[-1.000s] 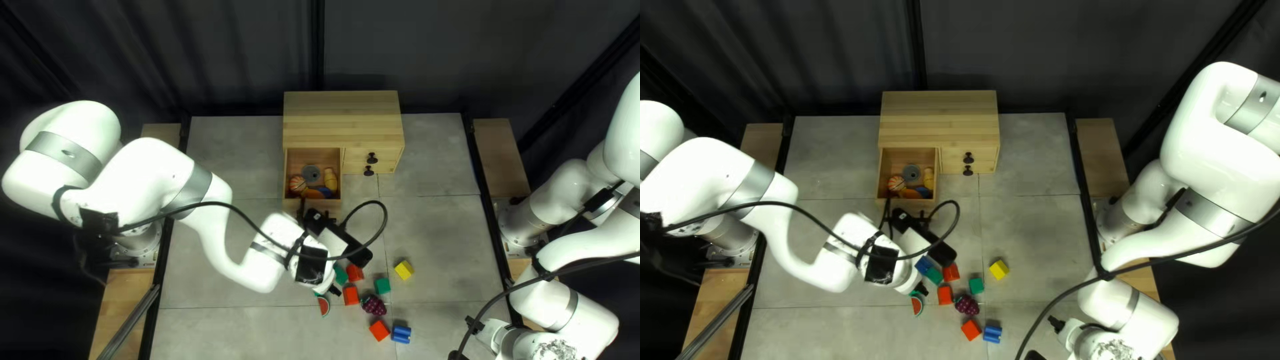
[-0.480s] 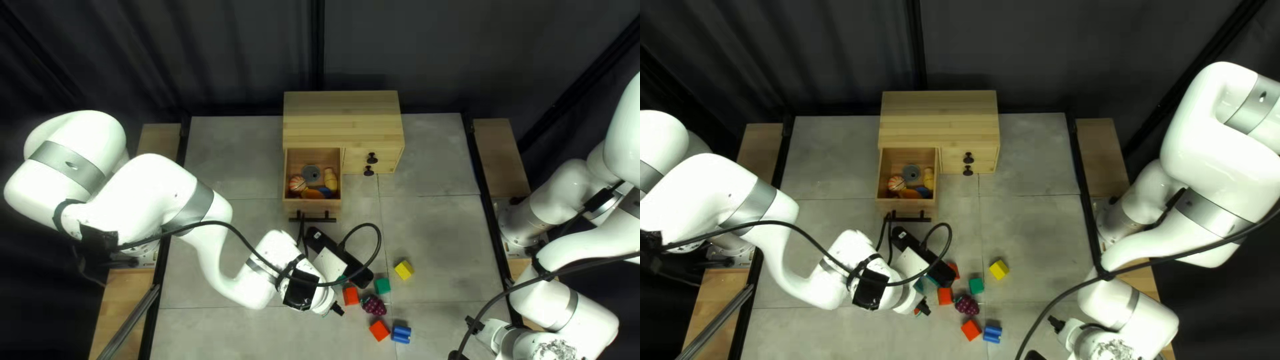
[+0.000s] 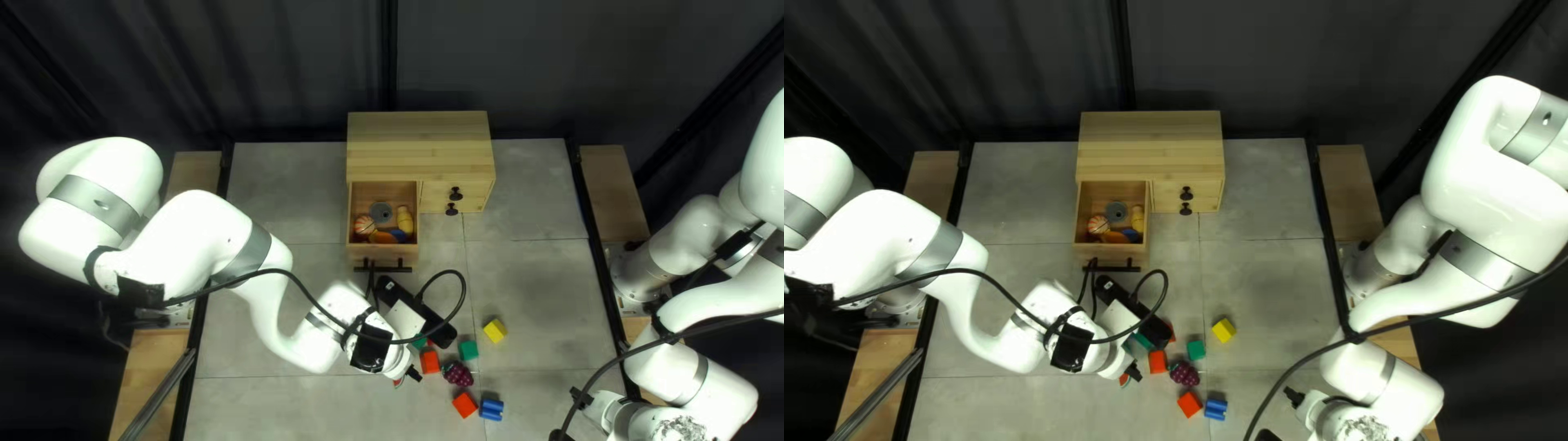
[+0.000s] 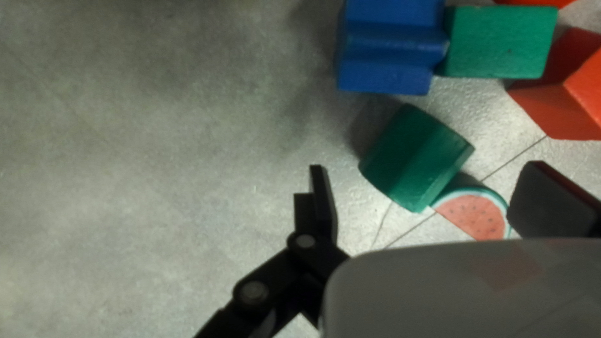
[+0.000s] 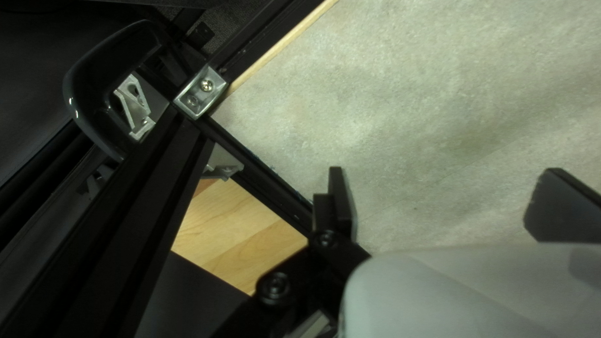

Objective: Open drawers and place objects into drawer and close

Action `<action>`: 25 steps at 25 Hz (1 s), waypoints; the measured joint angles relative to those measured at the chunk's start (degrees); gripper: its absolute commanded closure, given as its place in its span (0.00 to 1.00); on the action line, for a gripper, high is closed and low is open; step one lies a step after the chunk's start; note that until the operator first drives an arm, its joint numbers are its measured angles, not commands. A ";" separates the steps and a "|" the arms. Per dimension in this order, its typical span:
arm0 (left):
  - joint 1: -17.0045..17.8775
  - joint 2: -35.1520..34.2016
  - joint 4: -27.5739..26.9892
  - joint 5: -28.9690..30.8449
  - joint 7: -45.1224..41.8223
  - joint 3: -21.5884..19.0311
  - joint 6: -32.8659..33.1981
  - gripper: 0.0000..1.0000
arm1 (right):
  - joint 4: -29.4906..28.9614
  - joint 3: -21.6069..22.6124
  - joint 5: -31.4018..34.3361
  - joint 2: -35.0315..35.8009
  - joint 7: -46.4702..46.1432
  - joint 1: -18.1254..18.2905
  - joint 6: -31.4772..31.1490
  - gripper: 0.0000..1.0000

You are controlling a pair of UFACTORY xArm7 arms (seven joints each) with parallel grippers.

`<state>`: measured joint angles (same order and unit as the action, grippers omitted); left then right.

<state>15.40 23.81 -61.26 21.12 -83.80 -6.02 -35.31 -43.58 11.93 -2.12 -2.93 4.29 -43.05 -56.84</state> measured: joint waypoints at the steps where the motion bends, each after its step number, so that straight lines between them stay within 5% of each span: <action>1: -0.19 0.09 0.12 0.03 0.59 -0.10 0.36 0.00 | 0.00 0.00 0.00 0.00 0.00 0.00 0.00 0.00; 7: -1.11 0.57 0.48 0.00 3.42 -0.67 1.74 0.06 | 0.00 0.00 0.00 0.00 0.00 0.00 0.00 0.00; 8: -1.16 0.63 0.49 0.12 3.83 -0.74 1.82 0.38 | 0.00 0.00 0.00 0.00 0.00 0.00 0.00 0.00; 9: -1.17 0.71 0.42 0.25 4.13 -0.77 1.82 0.38 | 0.00 0.00 0.00 0.00 0.00 0.00 0.00 0.00; 10: -1.16 0.82 0.28 0.40 4.38 -0.79 1.75 1.00 | 0.00 0.00 0.00 0.00 0.00 0.00 0.00 0.00; 25: 0.33 -3.02 -0.17 2.92 5.66 -0.79 -2.65 1.00 | 0.00 0.00 0.00 0.00 0.00 0.00 0.00 0.00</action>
<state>15.72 20.79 -61.43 24.04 -78.14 -6.80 -37.97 -43.58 11.93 -2.12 -2.93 4.29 -43.05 -56.84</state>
